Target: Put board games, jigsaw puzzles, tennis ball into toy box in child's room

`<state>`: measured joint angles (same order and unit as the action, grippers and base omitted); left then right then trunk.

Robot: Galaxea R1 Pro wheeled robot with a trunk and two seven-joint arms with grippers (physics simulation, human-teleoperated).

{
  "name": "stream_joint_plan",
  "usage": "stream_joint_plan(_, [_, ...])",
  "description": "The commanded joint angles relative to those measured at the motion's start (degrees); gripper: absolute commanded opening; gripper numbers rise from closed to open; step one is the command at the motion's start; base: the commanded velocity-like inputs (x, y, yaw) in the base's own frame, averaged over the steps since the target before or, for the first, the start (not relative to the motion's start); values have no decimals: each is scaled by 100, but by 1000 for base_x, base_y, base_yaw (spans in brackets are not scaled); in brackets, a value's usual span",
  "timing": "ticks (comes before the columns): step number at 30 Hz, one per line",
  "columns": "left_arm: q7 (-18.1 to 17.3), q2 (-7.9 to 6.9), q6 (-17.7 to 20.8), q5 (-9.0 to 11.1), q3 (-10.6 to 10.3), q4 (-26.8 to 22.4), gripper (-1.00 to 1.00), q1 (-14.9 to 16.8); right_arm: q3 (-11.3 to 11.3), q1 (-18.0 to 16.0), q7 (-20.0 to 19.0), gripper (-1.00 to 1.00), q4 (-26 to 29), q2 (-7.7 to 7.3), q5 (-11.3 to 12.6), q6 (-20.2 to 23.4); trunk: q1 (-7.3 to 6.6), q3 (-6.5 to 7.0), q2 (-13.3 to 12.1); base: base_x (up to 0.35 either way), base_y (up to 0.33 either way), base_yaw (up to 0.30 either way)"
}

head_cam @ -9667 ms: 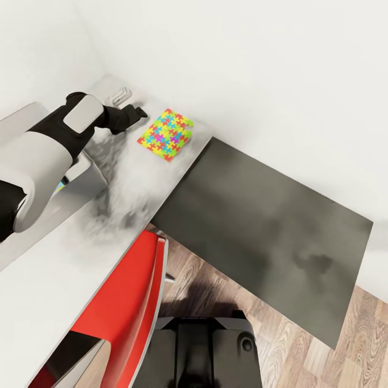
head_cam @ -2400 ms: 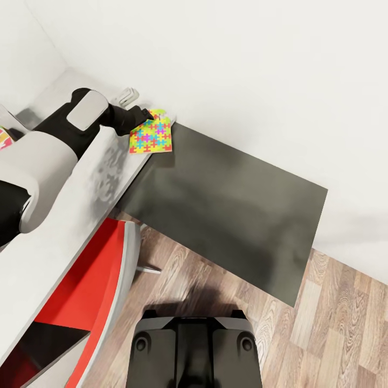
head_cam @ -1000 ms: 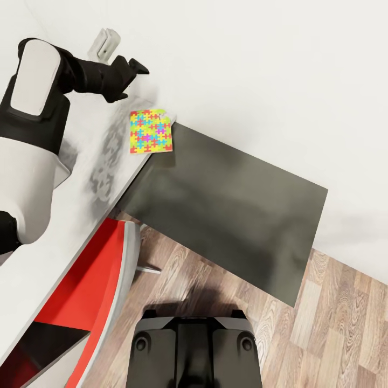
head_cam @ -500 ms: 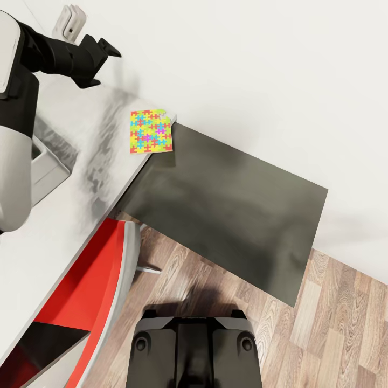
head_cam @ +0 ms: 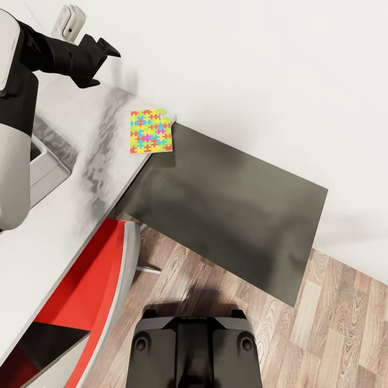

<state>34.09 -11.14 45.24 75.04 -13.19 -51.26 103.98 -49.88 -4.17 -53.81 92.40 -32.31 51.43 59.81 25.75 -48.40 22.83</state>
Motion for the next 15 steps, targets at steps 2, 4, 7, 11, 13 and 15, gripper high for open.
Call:
stream_joint_plan(2, [56, -7, -7, 60, -20, -5, 100, 5, -3, -6, -30, 100, -1, -1, -23, 19, 3, -6, 9, 0, 0, 0])
stream_joint_plan(4, [56, -7, -7, 60, -20, -5, 100, 5, -3, -6, -30, 100, -1, -1, -23, 19, 3, -6, 9, 0, 0, 0])
stream_joint_plan(7, [56, -7, -7, 60, -20, -5, 100, 5, -3, -6, -30, 100, -1, -1, -23, 19, 3, -6, 9, 0, 0, 0])
stream_joint_plan(11, [56, -7, -7, 60, -20, -5, 100, 5, -3, -6, -30, 100, -1, -1, -23, 19, 3, -6, 9, 0, 0, 0])
stream_joint_plan(13, [50, -6, -7, 61, -23, -11, 100, 7, -3, -7, -31, 100, 1, -1, -32, 19, 3, -6, 9, 0, 0, 0])
stream_joint_plan(15, [25, -68, -4, 65, -43, 25, 100, -29, -5, -2, -33, 100, -14, 33, -61, 19, 3, -6, 9, 0, 0, 0])
